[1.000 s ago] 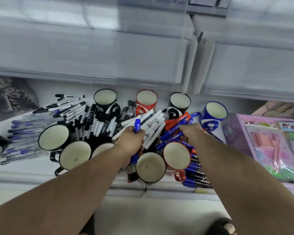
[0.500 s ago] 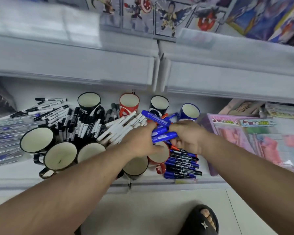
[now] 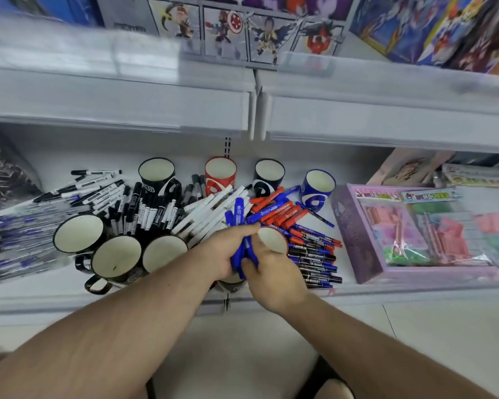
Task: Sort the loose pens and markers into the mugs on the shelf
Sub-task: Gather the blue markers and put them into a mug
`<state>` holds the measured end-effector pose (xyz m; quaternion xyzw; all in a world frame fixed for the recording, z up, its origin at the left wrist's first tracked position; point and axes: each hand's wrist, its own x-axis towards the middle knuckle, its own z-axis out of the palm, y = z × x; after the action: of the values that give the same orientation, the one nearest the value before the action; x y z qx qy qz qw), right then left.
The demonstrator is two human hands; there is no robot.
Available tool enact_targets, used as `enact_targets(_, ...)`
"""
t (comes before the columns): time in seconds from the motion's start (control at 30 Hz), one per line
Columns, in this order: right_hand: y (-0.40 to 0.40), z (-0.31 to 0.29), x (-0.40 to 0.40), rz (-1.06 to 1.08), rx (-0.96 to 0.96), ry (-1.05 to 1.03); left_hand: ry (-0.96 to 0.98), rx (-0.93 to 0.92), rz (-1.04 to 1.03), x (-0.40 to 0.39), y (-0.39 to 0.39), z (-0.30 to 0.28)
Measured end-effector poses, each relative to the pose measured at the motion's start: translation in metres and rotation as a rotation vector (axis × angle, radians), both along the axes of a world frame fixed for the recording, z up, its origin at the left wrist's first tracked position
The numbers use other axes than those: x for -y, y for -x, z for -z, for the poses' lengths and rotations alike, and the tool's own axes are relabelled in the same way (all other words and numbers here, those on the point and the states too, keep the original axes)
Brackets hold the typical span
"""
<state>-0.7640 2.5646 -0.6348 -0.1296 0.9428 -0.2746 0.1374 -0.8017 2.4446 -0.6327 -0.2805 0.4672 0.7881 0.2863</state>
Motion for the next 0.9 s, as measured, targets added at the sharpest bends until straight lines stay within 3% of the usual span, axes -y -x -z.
enact_targets(0.07,-0.006,-0.005,0.003,0.034,0.074,0.1,-0.023,0.059,-0.055,0.003,-0.005,0.0)
enact_targets(0.17,-0.016,-0.007,0.011,0.258,0.093,0.26,-0.143,0.088,-0.185,-0.002,-0.016,-0.003)
enact_targets(0.27,-0.021,0.001,0.019,0.327,-0.004,0.233,-0.25,0.071,-0.201,-0.011,-0.033,0.002)
enact_targets(0.43,-0.018,0.001,0.016,0.278,0.184,0.208,-0.253,0.199,-0.163,-0.005,-0.046,0.02)
enact_targets(0.53,-0.01,-0.009,0.01,0.201,0.245,0.194,-0.179,0.217,0.007,-0.002,-0.047,0.03)
enact_targets(0.67,0.009,0.005,0.005,0.127,0.176,-0.068,0.071,0.223,0.264,0.006,-0.041,0.026)
enact_targets(0.8,0.022,0.026,0.02,0.022,0.171,-0.298,0.366,0.206,0.168,0.017,-0.037,0.024)
enact_targets(0.9,0.029,0.04,0.039,-0.015,0.175,-0.33,0.462,0.194,0.005,0.024,-0.033,0.033)
